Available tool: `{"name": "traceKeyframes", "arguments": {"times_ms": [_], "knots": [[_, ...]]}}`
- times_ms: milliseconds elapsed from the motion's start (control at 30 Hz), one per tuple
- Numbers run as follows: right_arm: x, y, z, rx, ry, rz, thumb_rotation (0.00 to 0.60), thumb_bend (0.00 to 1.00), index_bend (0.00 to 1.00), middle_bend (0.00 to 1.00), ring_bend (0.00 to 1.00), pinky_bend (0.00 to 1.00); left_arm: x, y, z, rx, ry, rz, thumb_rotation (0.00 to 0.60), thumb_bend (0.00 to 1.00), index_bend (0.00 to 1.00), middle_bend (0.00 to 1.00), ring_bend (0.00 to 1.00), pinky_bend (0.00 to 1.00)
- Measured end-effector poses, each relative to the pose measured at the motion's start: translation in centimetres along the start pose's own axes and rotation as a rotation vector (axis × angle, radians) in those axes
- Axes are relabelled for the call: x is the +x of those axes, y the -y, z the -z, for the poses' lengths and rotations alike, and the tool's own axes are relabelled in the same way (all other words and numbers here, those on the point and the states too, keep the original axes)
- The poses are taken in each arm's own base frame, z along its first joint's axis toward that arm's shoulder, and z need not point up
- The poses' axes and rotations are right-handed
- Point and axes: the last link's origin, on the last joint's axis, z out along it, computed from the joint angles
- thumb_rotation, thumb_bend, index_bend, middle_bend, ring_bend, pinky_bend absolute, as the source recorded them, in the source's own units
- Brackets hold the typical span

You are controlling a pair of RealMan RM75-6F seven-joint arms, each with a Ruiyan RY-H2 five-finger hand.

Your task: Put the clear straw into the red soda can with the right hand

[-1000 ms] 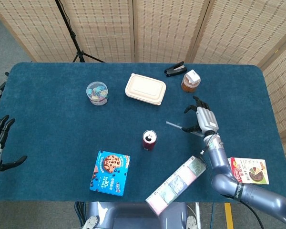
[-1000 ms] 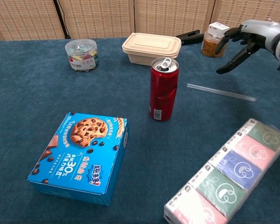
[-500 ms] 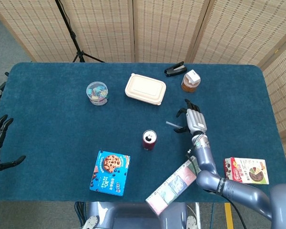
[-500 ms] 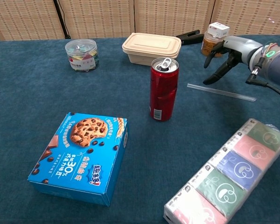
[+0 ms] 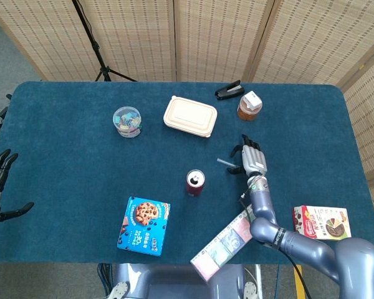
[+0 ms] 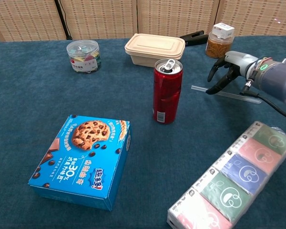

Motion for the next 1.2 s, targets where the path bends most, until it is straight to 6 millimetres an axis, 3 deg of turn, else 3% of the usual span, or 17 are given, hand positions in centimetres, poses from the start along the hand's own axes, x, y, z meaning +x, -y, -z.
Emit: {"name": "traceKeyframes", "arguments": {"times_ms": [1200], "knots": [[-1.3, 0.2, -1.4, -0.047, 0.047, 0.003, 0.600, 0.44, 0.52, 0.00, 0.00, 0.00, -0.1, 0.1, -0.2, 0.000, 0.018, 0.008, 0.600, 0.09, 0.00, 0.00, 0.00, 0.00]]}}
